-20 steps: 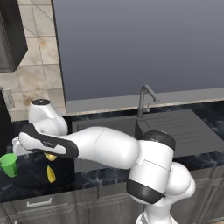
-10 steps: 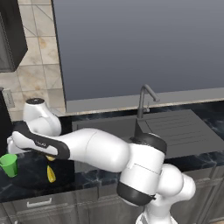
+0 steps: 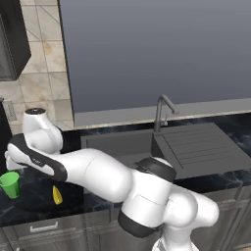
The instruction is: Remove the lemon wedge and potato from the sink. Then move the bowl and cup from the counter to the sink for washing.
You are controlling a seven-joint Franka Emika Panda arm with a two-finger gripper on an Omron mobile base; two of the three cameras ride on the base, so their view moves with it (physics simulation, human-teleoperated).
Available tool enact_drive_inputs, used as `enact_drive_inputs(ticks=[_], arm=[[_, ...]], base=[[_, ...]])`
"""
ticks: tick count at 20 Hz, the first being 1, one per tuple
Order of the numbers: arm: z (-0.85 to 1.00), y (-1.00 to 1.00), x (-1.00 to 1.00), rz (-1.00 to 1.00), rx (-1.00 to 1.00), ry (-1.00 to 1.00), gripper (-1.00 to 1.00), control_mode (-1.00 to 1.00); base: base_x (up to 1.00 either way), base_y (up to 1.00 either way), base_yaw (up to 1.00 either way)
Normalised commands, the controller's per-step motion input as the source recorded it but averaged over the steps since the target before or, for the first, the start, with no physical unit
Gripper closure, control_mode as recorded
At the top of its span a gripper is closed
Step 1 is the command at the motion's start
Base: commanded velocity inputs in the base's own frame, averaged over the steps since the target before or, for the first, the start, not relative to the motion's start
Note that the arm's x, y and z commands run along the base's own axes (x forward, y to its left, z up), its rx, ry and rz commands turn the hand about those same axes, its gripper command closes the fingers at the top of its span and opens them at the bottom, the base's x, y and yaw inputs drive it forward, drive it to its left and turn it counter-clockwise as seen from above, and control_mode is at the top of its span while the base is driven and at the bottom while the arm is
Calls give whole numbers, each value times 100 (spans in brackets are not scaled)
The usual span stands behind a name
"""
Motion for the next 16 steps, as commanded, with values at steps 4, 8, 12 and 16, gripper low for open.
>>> enact_drive_inputs(ticks=[4,8,12,16], arm=[[-4,8,15,0,0,0,-100,-100],[-8,12,11,0,0,0,-100,-100],[-11,14,7,0,0,0,-100,-100],[-12,16,9,0,0,0,-100,-100]], base=[[0,0,0],[0,0,0],[0,0,0],[0,0,0]])
